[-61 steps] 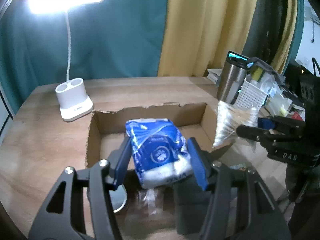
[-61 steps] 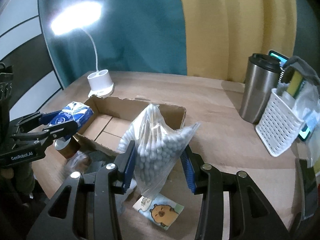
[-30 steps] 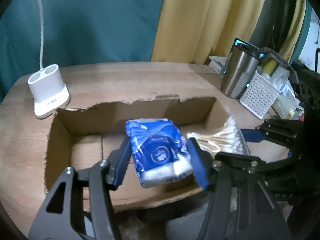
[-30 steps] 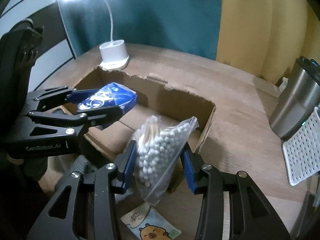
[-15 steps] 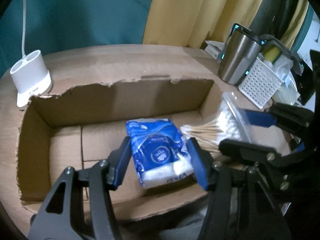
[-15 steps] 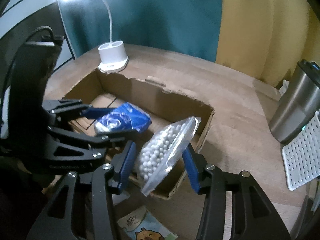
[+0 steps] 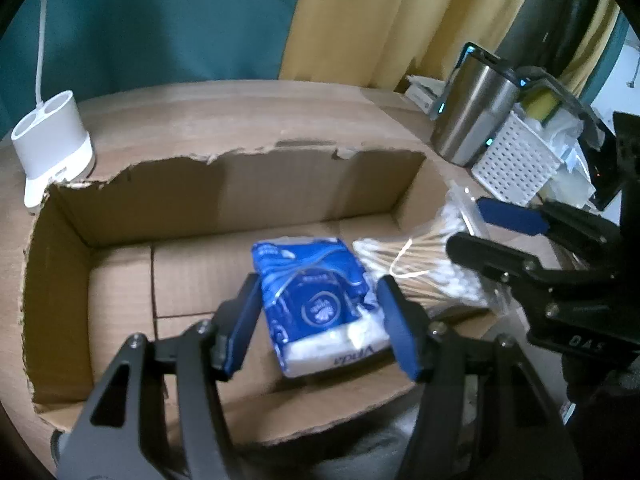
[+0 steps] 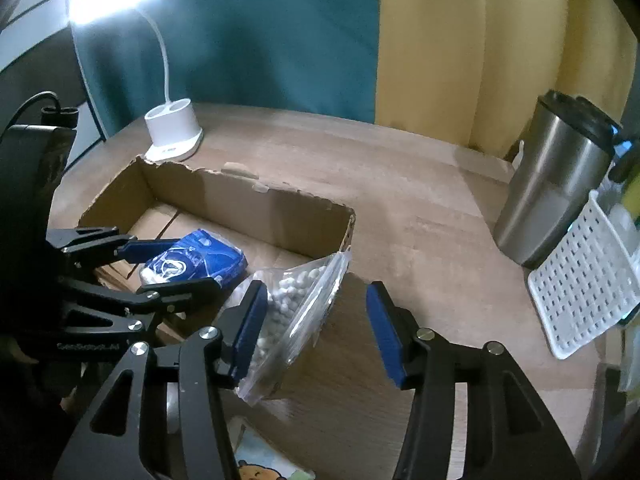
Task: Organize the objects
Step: 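Lower the swab bag into the box and open the right tool while the left tool releases the blue pack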
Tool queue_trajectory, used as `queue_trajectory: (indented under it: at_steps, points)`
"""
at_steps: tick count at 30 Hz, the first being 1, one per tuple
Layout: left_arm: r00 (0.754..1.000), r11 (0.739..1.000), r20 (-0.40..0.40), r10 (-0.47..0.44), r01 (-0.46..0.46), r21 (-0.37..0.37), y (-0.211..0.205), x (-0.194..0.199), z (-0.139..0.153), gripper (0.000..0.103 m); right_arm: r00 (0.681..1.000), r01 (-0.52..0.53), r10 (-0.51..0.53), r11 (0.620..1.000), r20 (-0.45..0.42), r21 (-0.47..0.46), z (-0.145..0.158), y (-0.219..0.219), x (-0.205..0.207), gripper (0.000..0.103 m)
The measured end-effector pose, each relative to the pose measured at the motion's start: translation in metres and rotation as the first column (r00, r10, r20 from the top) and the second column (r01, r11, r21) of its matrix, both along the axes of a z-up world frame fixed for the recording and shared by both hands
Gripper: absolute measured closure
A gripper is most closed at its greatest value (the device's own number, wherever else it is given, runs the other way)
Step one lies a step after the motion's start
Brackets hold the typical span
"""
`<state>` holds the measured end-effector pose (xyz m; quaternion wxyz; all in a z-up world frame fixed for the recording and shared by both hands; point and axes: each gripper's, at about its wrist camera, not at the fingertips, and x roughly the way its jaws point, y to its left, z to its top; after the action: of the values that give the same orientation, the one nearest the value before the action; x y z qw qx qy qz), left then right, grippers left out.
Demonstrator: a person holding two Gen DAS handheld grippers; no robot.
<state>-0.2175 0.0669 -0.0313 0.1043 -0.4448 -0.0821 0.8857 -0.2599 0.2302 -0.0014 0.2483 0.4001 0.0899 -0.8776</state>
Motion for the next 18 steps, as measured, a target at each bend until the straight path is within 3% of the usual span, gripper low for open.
queue_trajectory:
  at_steps: [3, 18]
  points:
    - [1.0, 1.0, -0.018, 0.01, -0.009, 0.011, -0.004, 0.003, 0.005, 0.033, 1.0, 0.001, -0.001, 1.0, 0.007, 0.0, -0.001, 0.001, -0.001, 0.049]
    - [0.99, 0.998, -0.125, 0.067, -0.068, -0.001, -0.033, 0.034, 0.038, 0.032, 0.998, 0.066, -0.065, 0.998, 0.026, -0.019, -0.006, 0.0, 0.004, 0.048]
